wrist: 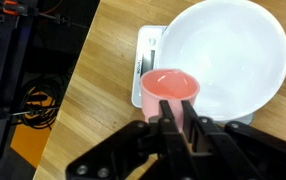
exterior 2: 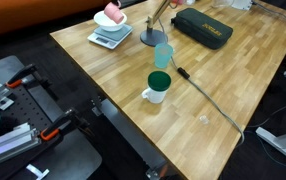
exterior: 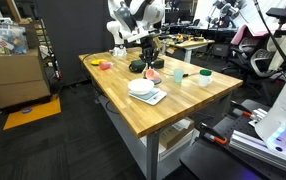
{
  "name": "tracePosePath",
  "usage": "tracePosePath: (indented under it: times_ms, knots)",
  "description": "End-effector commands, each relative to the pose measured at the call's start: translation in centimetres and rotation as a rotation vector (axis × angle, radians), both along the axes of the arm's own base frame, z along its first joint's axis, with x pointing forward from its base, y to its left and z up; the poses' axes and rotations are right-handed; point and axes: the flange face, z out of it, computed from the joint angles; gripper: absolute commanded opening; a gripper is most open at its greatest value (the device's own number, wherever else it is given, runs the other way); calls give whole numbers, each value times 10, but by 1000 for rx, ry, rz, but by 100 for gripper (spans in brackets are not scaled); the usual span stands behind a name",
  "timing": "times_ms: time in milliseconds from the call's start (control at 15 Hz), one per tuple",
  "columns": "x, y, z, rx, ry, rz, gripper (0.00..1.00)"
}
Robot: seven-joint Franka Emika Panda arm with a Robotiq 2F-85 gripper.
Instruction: Pour the contents of the pink cup into the white bowl
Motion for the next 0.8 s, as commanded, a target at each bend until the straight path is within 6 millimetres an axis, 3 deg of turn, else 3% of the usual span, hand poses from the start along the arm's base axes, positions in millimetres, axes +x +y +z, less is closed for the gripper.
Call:
tracePosePath:
  times_ms: [0,733]
  knots:
    - [6,-2,2,-39,18,0,4]
    - [8,-3,0,-91,21,-18,4]
